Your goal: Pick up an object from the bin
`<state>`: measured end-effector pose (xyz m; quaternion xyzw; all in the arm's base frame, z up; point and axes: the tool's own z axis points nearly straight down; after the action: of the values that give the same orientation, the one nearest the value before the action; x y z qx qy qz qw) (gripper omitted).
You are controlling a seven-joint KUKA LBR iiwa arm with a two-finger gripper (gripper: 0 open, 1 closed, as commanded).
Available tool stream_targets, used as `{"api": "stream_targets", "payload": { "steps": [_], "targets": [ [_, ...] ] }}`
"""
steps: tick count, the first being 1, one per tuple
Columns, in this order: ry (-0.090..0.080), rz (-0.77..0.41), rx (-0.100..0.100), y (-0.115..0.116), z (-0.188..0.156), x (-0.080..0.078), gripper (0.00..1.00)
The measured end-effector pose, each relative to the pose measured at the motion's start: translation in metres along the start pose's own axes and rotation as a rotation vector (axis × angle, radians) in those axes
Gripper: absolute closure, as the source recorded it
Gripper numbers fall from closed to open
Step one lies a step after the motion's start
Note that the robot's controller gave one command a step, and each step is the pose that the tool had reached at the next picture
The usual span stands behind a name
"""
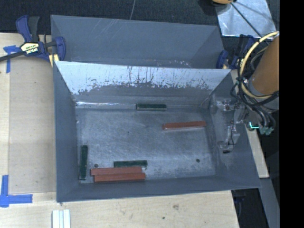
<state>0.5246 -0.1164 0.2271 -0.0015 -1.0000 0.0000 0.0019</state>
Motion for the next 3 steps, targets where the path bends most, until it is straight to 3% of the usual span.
{"api": "stream_targets", "payload": {
  "steps": [1,2,3],
  "targets": [
    [-0.008,-0.003,0.001,0.0,-0.004,-0.002,0.0],
    [-0.015,-0.041,0.003,0.027,0.043,-0.015,0.0],
    [-0.012,-0.138,0.002,0.032,0.113,-0.023,0.0]
  ]
}}
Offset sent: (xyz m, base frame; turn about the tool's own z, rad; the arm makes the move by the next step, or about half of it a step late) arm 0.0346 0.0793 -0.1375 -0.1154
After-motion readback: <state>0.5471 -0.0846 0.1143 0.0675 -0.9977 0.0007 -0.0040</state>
